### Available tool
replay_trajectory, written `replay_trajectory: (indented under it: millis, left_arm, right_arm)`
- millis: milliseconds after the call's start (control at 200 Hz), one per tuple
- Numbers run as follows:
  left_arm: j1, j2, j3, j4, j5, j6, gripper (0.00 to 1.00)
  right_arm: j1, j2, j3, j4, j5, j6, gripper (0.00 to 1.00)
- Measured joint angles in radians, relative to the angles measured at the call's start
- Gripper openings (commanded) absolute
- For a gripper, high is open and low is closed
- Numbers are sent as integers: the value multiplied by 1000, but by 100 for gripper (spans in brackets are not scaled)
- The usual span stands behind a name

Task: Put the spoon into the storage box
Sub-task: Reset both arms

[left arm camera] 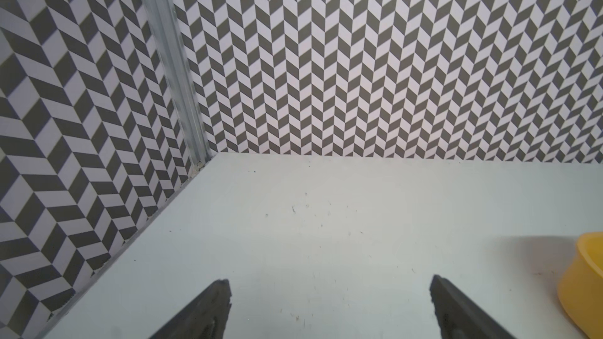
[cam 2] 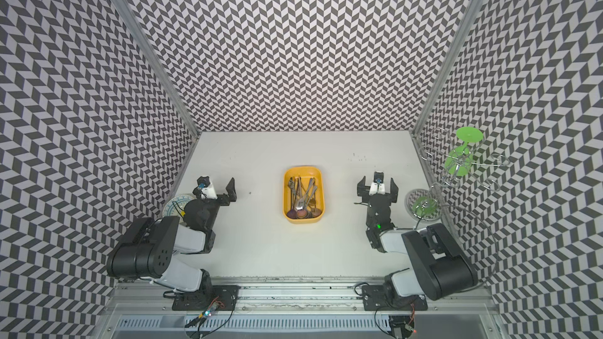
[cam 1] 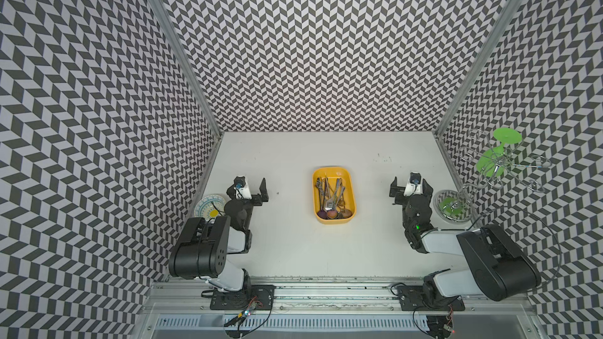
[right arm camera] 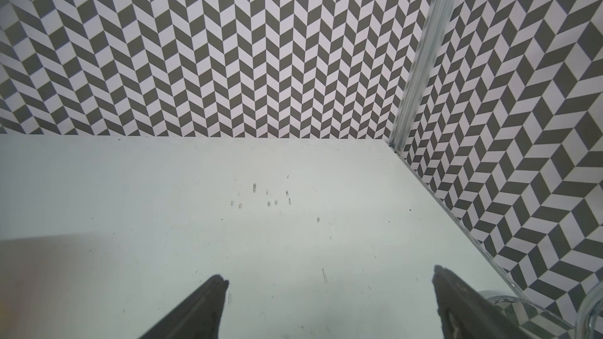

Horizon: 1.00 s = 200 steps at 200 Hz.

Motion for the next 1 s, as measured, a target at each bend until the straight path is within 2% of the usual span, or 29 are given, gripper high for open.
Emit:
replay_trajectory:
  millis: [325,551,1001]
  left_arm:
    - [-10,0,8,-6,-51,-13,99]
    - [-10,0,21,-30,-18,-6,99]
    - [-10,6,22,-41,11,10,99]
  right_arm:
    - [-22,52,5,84,-51,-14,100]
    - [-70,52,1,106,-94,13,100]
    - [-80,51,-4,121,-128,27,100]
